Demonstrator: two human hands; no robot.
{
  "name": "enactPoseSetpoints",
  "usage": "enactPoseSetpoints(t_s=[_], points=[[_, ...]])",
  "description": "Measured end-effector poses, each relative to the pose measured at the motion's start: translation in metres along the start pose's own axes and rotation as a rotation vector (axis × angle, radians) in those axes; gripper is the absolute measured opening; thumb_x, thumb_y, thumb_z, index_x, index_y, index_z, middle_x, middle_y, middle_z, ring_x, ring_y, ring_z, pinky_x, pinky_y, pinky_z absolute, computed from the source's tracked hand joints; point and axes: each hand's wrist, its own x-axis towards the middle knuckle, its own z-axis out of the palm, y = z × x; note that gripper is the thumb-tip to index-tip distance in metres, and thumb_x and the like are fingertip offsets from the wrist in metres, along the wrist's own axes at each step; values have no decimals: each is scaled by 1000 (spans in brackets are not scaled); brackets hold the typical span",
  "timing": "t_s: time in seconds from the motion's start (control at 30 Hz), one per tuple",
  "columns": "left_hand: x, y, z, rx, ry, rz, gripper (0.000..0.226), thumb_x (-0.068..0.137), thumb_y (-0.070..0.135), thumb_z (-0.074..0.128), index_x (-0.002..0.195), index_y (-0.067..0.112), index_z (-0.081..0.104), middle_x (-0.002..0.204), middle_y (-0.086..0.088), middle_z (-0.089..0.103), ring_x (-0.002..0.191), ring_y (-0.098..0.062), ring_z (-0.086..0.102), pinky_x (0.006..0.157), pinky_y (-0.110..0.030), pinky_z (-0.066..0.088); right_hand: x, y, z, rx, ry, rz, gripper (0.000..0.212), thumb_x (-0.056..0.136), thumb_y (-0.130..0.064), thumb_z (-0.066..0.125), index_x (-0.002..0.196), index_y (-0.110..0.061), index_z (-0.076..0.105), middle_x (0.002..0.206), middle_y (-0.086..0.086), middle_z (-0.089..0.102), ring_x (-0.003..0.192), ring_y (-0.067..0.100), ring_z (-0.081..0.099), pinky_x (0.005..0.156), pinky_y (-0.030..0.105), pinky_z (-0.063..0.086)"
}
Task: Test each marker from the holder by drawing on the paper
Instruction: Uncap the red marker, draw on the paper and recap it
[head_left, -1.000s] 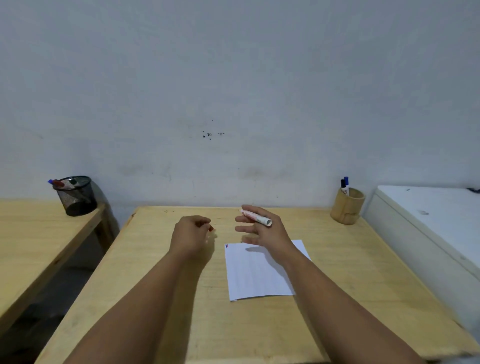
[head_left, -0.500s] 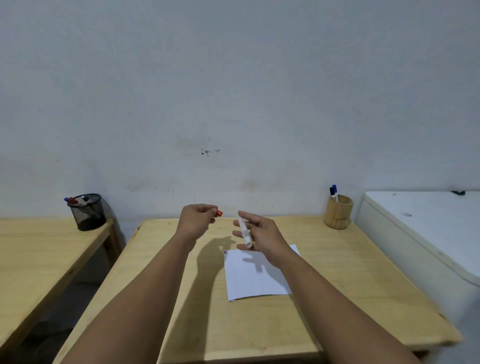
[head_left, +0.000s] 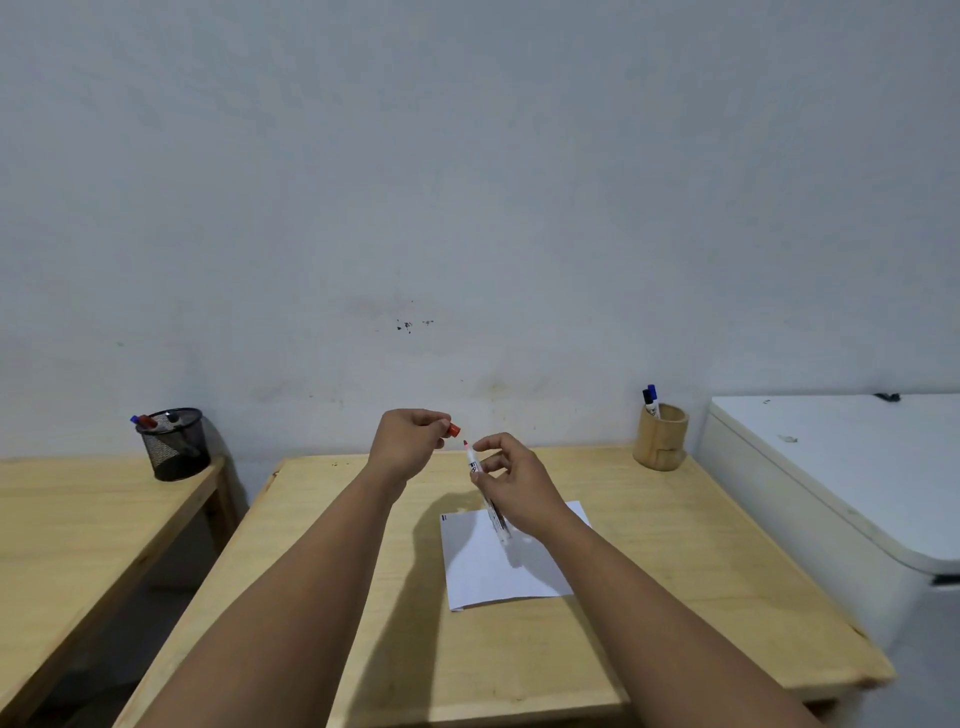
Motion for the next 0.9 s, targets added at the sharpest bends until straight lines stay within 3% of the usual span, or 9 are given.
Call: enactPoseSetpoints(t_s=[0.1,0.23,0.4,0.57,0.7,0.9], points=[[0,0,2,47,-21,11,17,99,13,62,107,7,77,83,6,75,79,-14,64,68,-27,48,2,1,-2,-39,23,-6,26,96,-14,73,106,-38,70,92,-6,70,64,2,61,66,24,47],[2,-1,6,153,-37,44,17,98,12,63,106,8,78,82,1,73,79,-15,64,72,-30,51,3,6,-6,-37,45,-26,23,97,-15,73,106,-36,74,93,-6,67,47,-4,51,55,18,43],[7,-4,11,191,-35,50,14,95,14,66,100,14,79,92,-5,77,87,-19,66,86,-40,57,3,12,-11,-12,50,-53,26,98,-12,73,103,-37,74,91,-7,65,48,-3,50,59,17,43],[6,-6,22,214,-89,35,16,94,16,68,103,11,80,87,-5,77,78,-18,66,85,-44,59,6,16,-17,27,30,-48,24,97,-8,73,109,-28,77,93,-3,68,53,-5,54,61,12,45],[5,-1,35,185,-128,25,15,95,12,68,103,6,78,95,-16,78,77,-19,65,83,-43,60,4,17,-27,149,78,-8,29,92,-4,78,109,-25,65,84,-4,74,58,-4,60,66,23,47],[8,14,87,275,-199,142,11,93,14,67,95,16,77,86,-6,78,81,-27,71,85,-50,62,6,36,-70,171,188,-18,36,87,1,80,102,-24,58,82,14,73,69,8,66,76,26,50]])
